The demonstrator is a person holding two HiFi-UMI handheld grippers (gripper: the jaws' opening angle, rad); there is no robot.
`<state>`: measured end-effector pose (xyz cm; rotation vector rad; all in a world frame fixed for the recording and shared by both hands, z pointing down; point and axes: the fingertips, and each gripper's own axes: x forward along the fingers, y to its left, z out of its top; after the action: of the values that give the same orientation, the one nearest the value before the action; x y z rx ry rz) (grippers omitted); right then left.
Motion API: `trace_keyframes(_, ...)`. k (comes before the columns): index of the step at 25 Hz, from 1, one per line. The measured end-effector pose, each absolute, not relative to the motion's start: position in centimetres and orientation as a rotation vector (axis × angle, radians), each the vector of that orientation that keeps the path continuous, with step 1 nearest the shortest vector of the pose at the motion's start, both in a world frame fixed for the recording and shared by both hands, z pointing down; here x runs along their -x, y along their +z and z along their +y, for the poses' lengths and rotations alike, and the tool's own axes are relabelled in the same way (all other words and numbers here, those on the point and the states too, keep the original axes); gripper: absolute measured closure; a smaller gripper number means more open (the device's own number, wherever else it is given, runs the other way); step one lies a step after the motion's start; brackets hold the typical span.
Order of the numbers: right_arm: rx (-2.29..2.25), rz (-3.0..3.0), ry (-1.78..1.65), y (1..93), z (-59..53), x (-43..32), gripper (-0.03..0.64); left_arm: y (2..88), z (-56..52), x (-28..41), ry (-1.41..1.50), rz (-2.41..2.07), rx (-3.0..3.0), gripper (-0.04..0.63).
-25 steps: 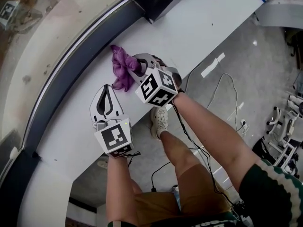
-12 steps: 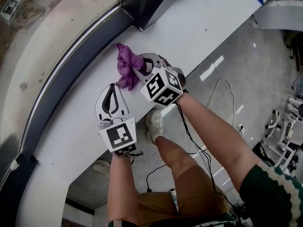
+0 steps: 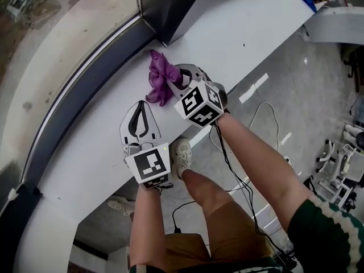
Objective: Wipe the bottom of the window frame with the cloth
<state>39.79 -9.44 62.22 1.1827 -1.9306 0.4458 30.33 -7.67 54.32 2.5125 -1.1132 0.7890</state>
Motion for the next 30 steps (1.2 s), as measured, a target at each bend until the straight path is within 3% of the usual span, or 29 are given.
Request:
trace_keyframes(8,-1.145,-1.936,0.444,63.0,-8.4,-37.3,0.514,54.6,-6.9,-28.4,0.788,-1.124,-2.496,0.588)
trace_keyframes(18,-1.139,-1.913,0.510,62.4,-4.3,-41.0,0.514,53.1,-4.9,-32.3,0.822,-1.046,-2.508,0.588)
trace_keyframes(30,-1.155,-1.880,0.545,62.6,-0.8,-41.4,0.514,54.4,-2.8,-31.6,0.846,-1.013,-2.501,0.588)
